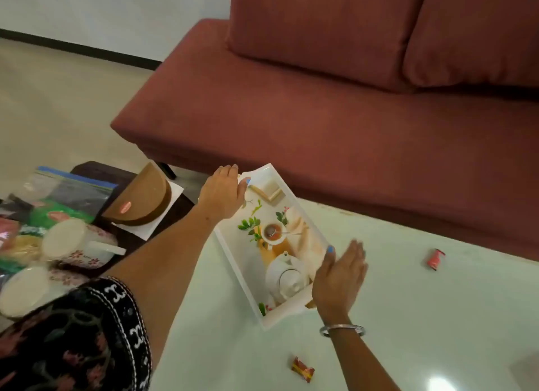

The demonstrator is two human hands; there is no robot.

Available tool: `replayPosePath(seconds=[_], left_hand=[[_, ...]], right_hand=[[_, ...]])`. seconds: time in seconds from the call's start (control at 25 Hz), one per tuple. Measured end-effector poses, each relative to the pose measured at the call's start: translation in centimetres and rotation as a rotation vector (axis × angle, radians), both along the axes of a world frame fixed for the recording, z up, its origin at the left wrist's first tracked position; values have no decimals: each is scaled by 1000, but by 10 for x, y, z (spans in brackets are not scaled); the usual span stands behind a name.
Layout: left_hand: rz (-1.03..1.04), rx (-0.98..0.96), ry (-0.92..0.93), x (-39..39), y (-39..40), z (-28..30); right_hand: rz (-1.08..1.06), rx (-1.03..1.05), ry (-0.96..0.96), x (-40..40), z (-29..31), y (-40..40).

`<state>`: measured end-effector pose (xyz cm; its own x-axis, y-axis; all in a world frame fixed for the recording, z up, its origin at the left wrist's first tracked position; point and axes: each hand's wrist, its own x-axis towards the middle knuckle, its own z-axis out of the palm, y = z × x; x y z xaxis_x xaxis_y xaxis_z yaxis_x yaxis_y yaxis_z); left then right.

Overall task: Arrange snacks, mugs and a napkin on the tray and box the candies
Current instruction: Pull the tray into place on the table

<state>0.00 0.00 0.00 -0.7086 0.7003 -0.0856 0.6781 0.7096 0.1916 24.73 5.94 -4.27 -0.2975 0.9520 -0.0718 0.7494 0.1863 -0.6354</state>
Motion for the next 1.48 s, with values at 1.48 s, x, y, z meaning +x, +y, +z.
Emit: replayPosePath(seconds=[1.48], left_hand=[[690,324,-1081,-50,-97,-91]], right_hand=[[-342,-378,145,74,-48,58]])
